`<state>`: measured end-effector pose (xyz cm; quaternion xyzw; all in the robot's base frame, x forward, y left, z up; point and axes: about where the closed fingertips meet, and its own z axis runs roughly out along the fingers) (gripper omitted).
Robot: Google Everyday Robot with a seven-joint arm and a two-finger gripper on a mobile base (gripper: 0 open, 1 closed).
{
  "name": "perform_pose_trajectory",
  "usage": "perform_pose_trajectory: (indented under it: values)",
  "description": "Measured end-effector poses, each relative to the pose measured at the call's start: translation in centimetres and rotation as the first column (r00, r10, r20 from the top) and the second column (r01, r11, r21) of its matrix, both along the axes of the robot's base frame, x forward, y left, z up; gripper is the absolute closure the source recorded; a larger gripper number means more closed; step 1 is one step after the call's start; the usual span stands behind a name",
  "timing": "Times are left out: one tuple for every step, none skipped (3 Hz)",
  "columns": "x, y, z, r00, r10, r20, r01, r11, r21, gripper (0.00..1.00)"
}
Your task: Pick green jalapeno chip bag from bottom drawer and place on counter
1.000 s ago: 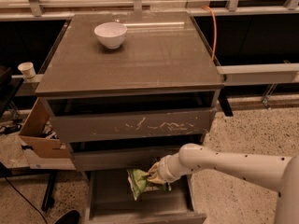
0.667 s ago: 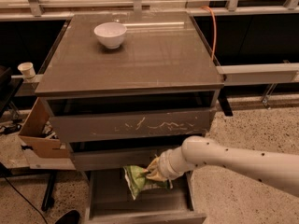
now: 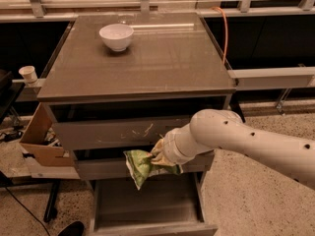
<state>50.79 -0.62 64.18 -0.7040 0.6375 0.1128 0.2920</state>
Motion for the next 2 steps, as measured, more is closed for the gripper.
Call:
perform_pose_trajectory:
  values:
    - [0.0, 0.0, 0.0, 1.0, 0.0, 0.001, 0.0, 1.0, 0.0, 1.0]
    - [0.8, -0.4, 3.2, 0.9999, 0.001, 0.015, -0.001, 1.0, 0.014, 1.0]
